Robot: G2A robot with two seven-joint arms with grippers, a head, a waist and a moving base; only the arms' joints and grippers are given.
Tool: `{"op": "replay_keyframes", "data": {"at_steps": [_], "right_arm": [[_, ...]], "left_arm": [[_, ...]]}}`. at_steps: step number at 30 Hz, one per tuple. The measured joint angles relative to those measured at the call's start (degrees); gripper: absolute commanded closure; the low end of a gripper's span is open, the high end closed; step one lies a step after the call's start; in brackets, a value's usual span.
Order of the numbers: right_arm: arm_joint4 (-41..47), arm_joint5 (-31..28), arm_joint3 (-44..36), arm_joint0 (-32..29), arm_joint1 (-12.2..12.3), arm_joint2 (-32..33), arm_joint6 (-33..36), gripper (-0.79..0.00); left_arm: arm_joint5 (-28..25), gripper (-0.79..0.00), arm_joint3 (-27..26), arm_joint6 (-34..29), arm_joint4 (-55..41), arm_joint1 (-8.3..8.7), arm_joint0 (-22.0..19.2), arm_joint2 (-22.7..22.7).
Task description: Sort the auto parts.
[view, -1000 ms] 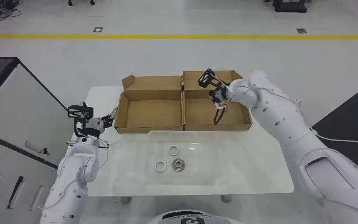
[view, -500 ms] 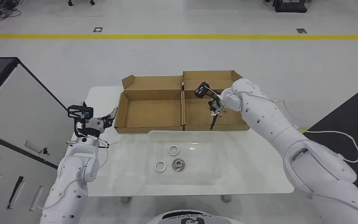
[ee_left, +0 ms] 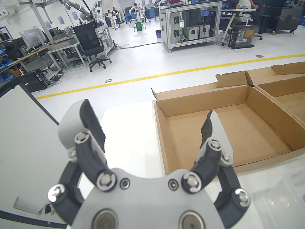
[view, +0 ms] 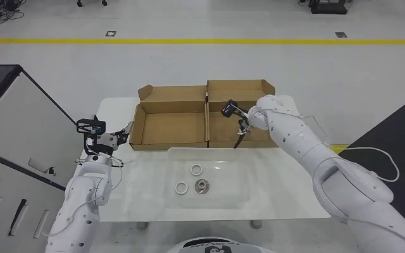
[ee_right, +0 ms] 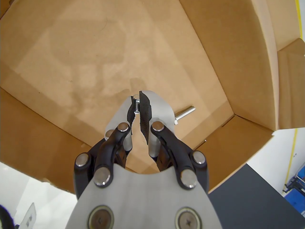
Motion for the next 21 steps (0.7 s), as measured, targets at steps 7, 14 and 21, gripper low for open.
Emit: {"op": "replay_keyframes", "data": {"at_steps": [7,14,21], "right_arm": [[-0.25,0.0,1.3,0.16,-0.84,0.19,-0.19,-0.169],[-0.15,-0.15,1.75,0.1,-1.15,1.09,-0.66,-0.57],[0.38,0.32,0.44,-0.06,-0.57,3.46,-1.27,-0.785]], "left_arm": [[0.0,-0.785,0.0,0.0,0.0,0.0,0.0,0.0],[0.0,-0.785,0.0,0.0,0.0,0.0,0.0,0.0],[0.0,-0.785,0.0,0.0,0.0,0.0,0.0,0.0]]}}
